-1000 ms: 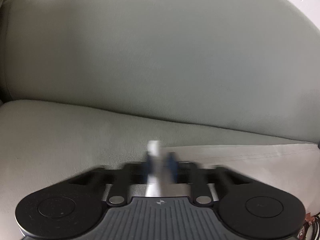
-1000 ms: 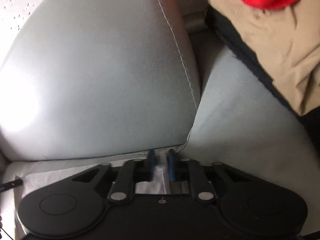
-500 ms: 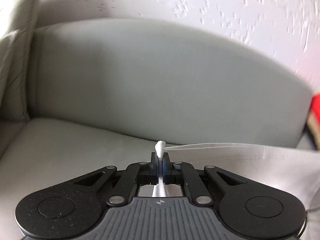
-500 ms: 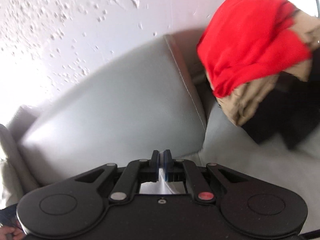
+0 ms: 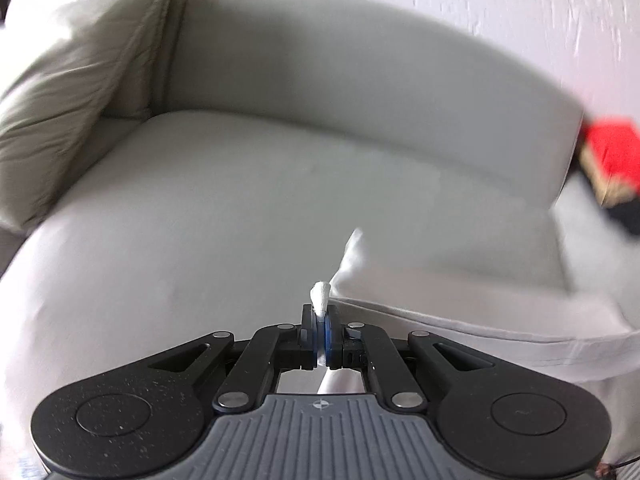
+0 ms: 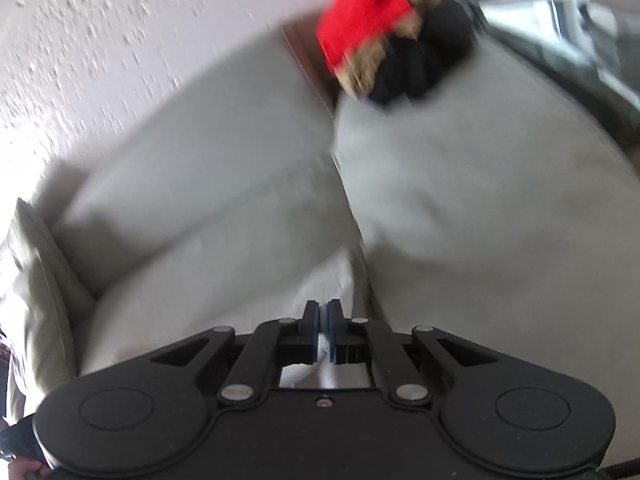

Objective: Fold clothes

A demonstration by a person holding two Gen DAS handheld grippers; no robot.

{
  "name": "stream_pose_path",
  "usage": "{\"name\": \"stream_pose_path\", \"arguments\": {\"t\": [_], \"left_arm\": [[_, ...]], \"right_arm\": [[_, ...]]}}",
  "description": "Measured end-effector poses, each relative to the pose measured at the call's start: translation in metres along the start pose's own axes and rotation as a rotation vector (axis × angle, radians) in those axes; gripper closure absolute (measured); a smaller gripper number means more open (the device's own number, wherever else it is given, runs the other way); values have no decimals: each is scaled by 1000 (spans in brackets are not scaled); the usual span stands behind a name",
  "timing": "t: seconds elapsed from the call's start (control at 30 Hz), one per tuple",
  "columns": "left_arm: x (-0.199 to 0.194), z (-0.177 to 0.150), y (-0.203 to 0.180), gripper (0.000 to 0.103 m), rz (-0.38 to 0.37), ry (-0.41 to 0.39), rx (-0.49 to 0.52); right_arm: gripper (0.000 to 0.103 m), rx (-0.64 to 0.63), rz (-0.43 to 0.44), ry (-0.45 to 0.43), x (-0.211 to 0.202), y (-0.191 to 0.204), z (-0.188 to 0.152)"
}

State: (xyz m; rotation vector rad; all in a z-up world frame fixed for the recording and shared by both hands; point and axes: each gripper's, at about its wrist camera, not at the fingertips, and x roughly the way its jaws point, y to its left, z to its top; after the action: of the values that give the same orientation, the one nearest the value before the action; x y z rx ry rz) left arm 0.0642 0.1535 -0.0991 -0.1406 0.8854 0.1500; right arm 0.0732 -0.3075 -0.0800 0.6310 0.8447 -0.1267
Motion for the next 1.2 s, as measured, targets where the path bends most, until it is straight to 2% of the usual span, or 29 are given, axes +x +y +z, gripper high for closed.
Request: {"name": "stream_pose_path", "arguments": {"t": [0.13, 0.2, 0.33, 0.47, 0.57, 0.73, 0.8, 0.87, 0.93, 1.0, 1.07, 1.13, 1.17, 1.2], "left_arm": [[-15, -37, -6, 100, 43, 15, 27], [-27, -31, -9, 100, 30, -14, 27], [-53, -40, -9, 100, 11, -50, 36], [-35, -51, -16, 100, 65, 18, 119], [-24, -65, -21, 100, 92, 74, 139], [-19, -77, -22, 98, 113, 108, 198], [-24, -78, -21, 88, 121, 105, 216], [-35, -79, -14, 88, 119, 87, 214], [-56, -79, -11, 87, 96, 54, 197], [-74, -78, -11, 87, 58, 13, 179], [-84, -75, -16, 86, 1, -13, 162], [-81, -69, -29, 78, -60, -15, 162], [-74, -66, -40, 71, -83, -9, 175], [-67, -62, -51, 69, -103, -2, 191]], "right_arm": [[98, 22, -61, 38, 19, -12, -24], [98, 29, -66, 9, 7, -13, -28], [98, 34, -55, -55, -16, -17, -28], [98, 51, -91, -30, -12, -31, -37], [99, 59, -139, -10, 0, -40, -45], [98, 18, -201, 38, 8, -43, -57], [97, 15, -194, 55, 7, -43, -58], [94, 13, -183, 49, 0, -41, -58], [93, 2, -162, 34, -13, -36, -59], [87, -13, -130, 16, -27, -29, -60], [76, -16, -86, 19, -33, -23, -62], [75, -20, -14, 77, -21, -13, -62], [75, -22, 21, 106, -15, -8, -62], [75, -44, 28, 128, -4, 0, -61]]}}
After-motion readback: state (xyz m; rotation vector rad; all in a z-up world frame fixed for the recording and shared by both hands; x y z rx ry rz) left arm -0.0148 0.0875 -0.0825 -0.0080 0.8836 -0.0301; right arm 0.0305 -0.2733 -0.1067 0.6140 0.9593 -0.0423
